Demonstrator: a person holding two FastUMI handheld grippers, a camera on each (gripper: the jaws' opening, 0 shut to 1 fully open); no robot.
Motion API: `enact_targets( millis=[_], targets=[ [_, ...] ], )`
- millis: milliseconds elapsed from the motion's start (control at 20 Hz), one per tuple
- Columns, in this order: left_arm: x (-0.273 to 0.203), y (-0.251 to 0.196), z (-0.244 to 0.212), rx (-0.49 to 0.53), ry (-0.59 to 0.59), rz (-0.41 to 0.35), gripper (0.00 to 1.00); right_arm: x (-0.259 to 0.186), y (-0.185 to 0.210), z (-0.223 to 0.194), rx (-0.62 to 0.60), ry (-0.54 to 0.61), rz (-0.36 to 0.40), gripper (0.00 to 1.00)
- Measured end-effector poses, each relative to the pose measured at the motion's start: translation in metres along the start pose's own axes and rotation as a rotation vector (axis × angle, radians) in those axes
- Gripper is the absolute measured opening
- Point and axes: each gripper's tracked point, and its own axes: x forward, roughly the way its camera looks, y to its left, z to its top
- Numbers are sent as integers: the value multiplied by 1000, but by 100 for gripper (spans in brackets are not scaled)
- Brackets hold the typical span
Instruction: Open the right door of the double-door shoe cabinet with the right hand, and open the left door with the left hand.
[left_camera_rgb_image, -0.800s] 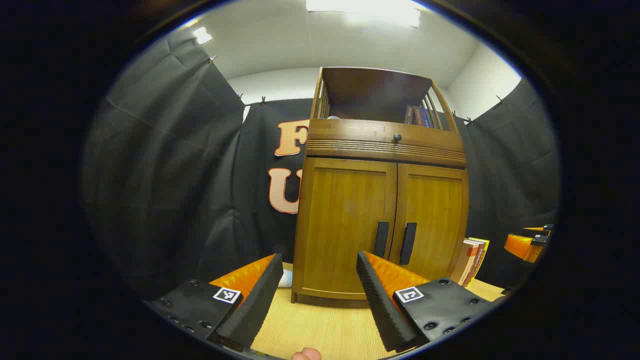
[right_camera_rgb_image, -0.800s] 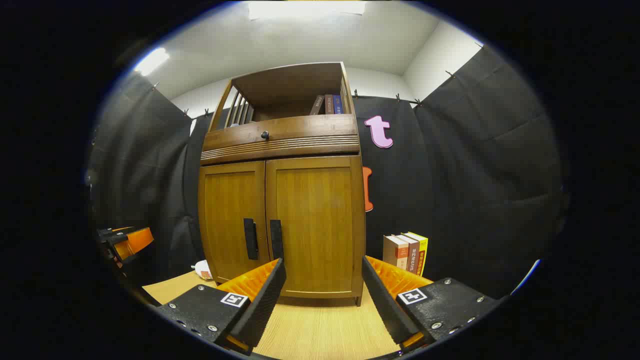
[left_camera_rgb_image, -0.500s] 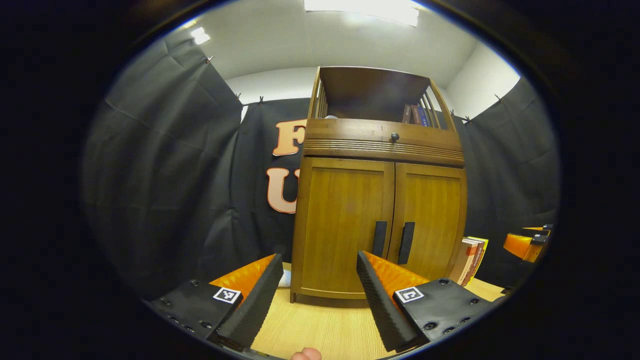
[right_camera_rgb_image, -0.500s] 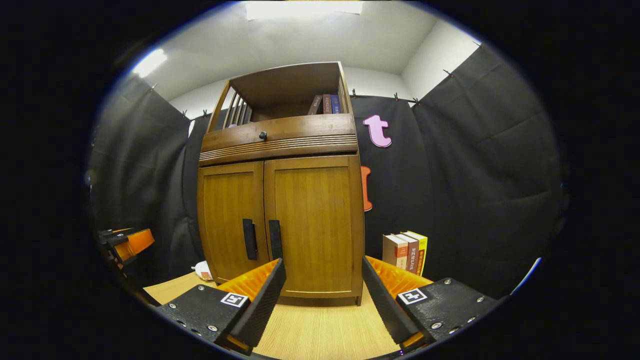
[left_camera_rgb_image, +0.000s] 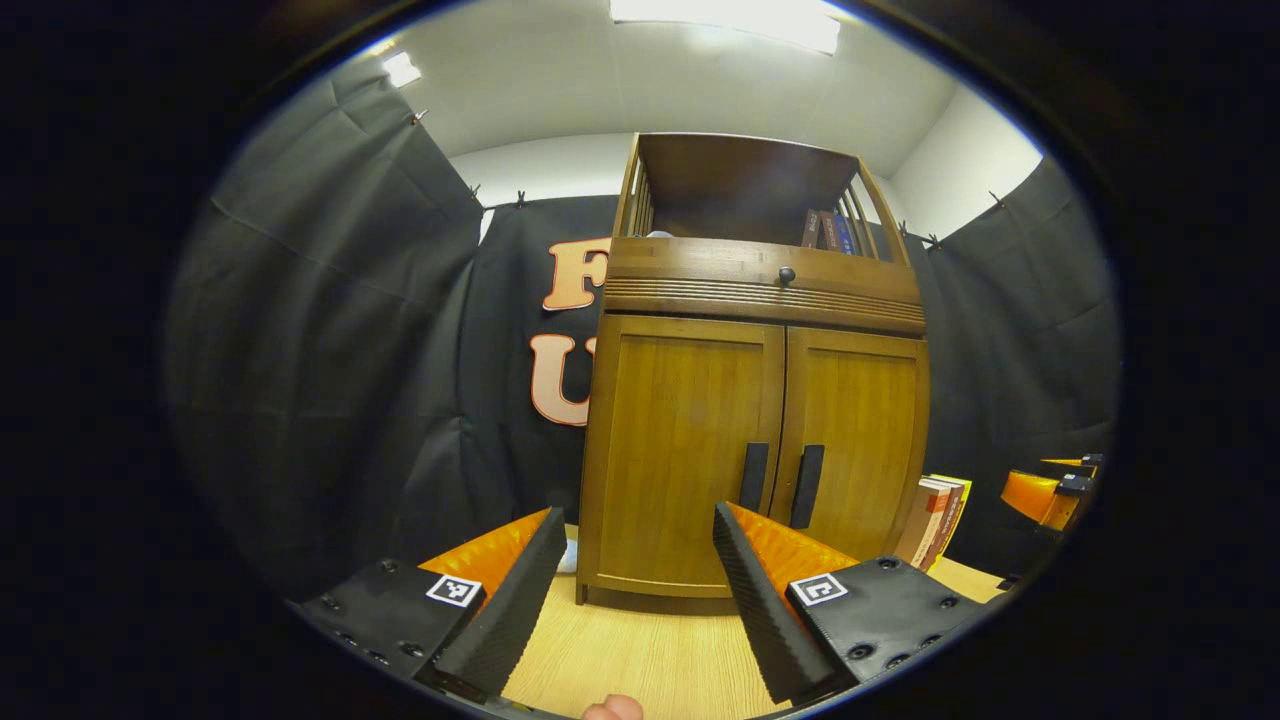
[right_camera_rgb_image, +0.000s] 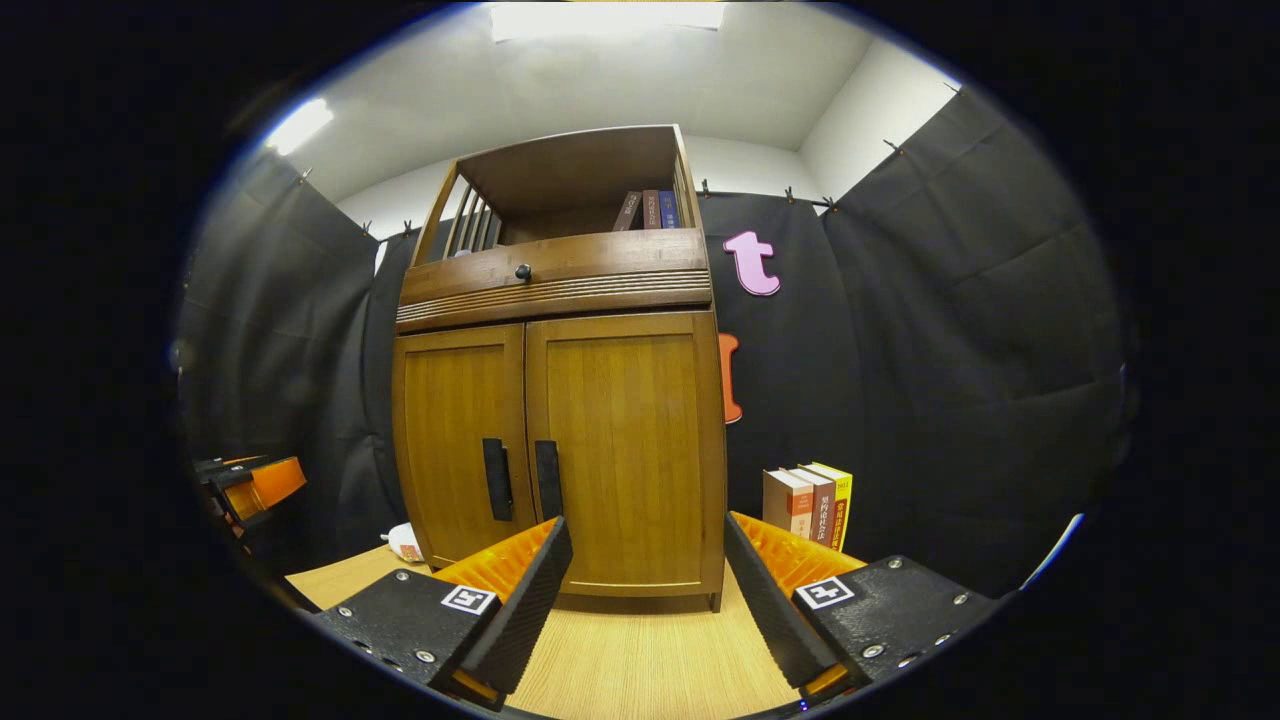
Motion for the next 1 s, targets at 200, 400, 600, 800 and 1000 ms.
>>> enact_targets(
  millis=[200,400,600,800,1000],
  targets=[
    [0,-1,0,-1,-1,-2,99,0,1,-2,9,4,3,93],
    [0,-1,0,5,-3,0,93,1,2,-2,5,6,5,98],
    [0,-1,0,4,-5,-1,99,1,3,-2,9,6,6,93],
    [0,-2,2,8,-10,2,93,2,3,-2,12,3,4,93],
    [0,-2,3,9,-14,4,93,0,5,0,13,0,8,93]
  ],
)
